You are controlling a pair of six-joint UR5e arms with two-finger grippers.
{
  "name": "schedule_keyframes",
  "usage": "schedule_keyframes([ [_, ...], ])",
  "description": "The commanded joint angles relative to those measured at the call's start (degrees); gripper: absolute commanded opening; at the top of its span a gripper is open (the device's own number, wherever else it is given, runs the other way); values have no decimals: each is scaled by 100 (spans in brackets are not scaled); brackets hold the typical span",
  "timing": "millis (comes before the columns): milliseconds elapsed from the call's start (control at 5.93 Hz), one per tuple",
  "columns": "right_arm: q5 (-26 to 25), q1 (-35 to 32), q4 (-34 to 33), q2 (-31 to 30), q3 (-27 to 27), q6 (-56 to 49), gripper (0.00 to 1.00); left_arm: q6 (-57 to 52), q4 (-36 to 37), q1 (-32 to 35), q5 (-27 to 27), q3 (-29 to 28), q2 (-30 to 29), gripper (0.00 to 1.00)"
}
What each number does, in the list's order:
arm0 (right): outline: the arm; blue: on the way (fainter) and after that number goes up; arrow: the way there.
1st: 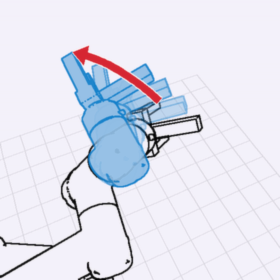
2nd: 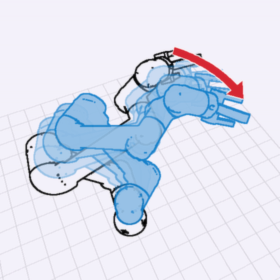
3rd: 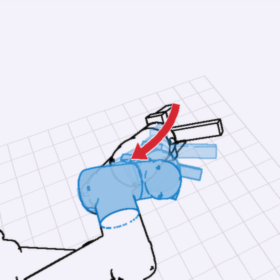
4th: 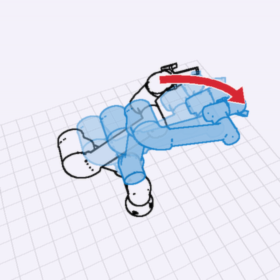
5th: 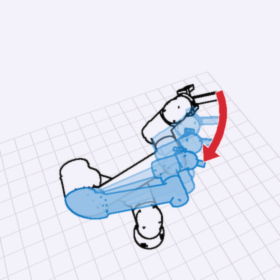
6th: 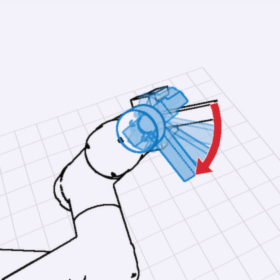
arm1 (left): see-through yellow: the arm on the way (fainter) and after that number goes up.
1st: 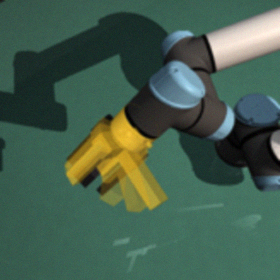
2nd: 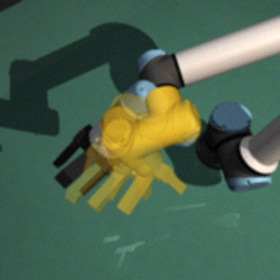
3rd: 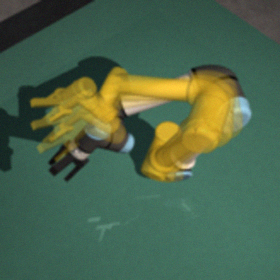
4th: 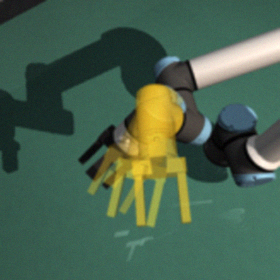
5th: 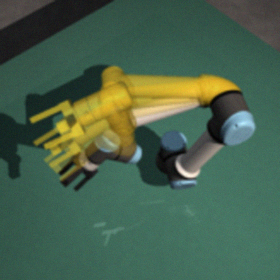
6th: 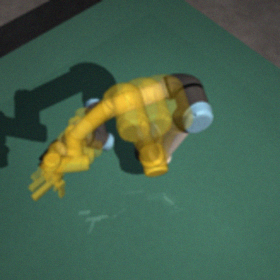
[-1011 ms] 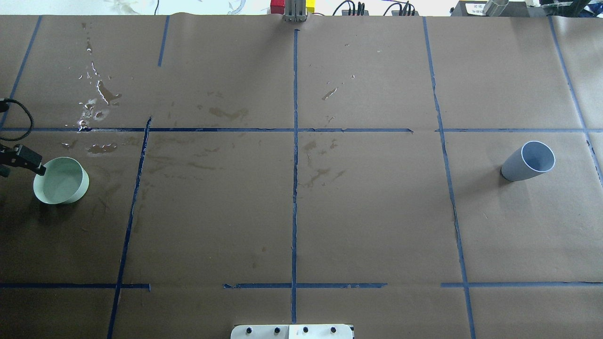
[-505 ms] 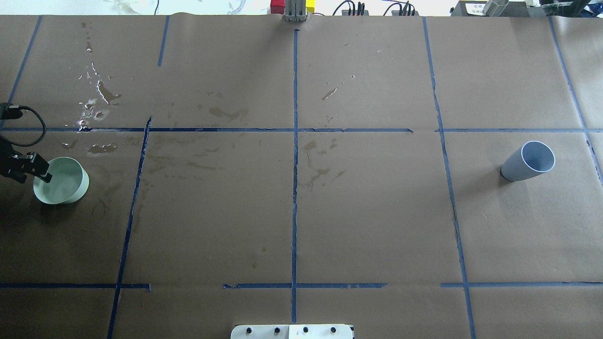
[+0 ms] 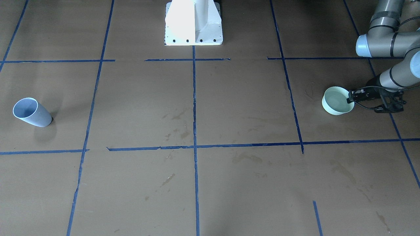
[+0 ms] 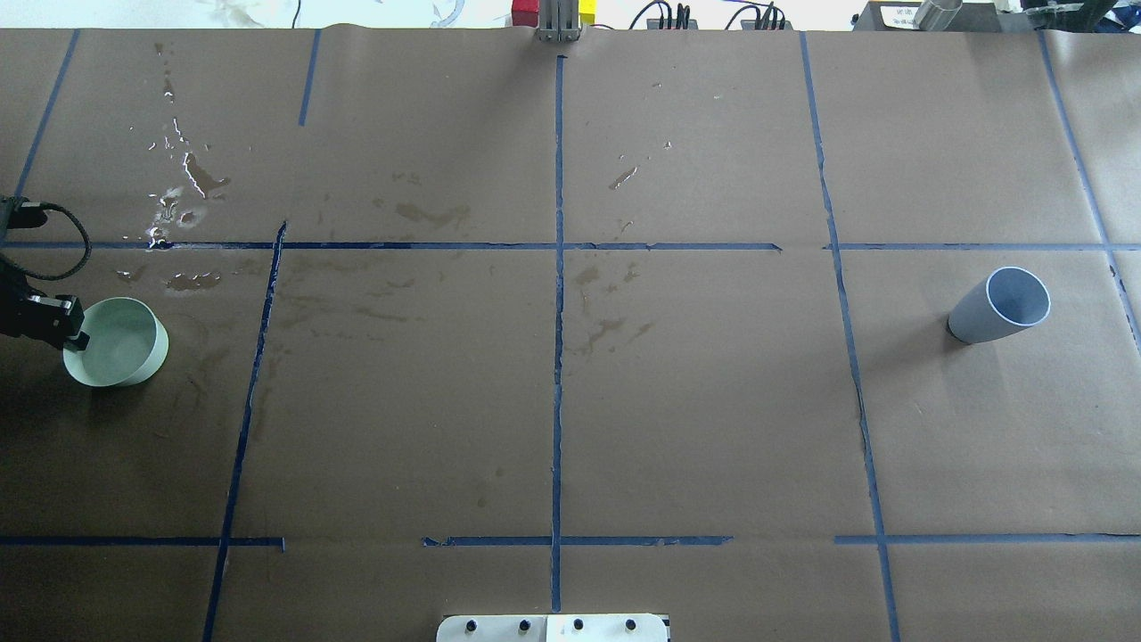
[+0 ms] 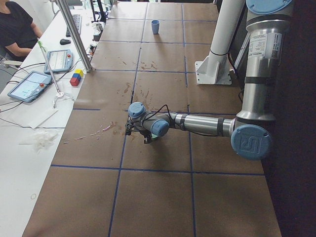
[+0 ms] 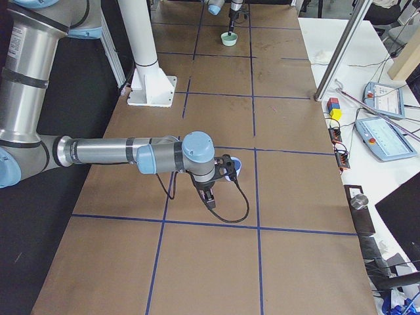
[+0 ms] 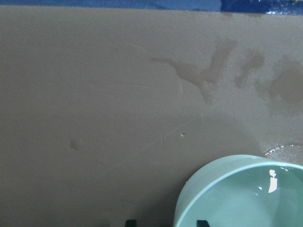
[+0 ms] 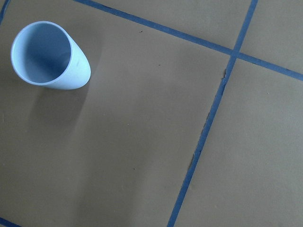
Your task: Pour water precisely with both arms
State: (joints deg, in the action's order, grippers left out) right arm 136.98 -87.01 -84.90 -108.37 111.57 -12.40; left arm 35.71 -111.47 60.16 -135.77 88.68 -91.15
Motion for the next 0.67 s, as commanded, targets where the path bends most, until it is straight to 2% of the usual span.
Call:
schedule_keyframes([
  [0, 12, 0, -9, -9, 14, 1, 100, 32, -102, -4, -2, 44, -86, 1],
  [337, 12, 0, -9, -9, 41, 1, 100, 42, -112, -4, -133, 367, -218, 0],
  [505, 12, 0, -9, -9, 49, 1, 100, 198, -86, -4, -778, 395, -532, 0],
])
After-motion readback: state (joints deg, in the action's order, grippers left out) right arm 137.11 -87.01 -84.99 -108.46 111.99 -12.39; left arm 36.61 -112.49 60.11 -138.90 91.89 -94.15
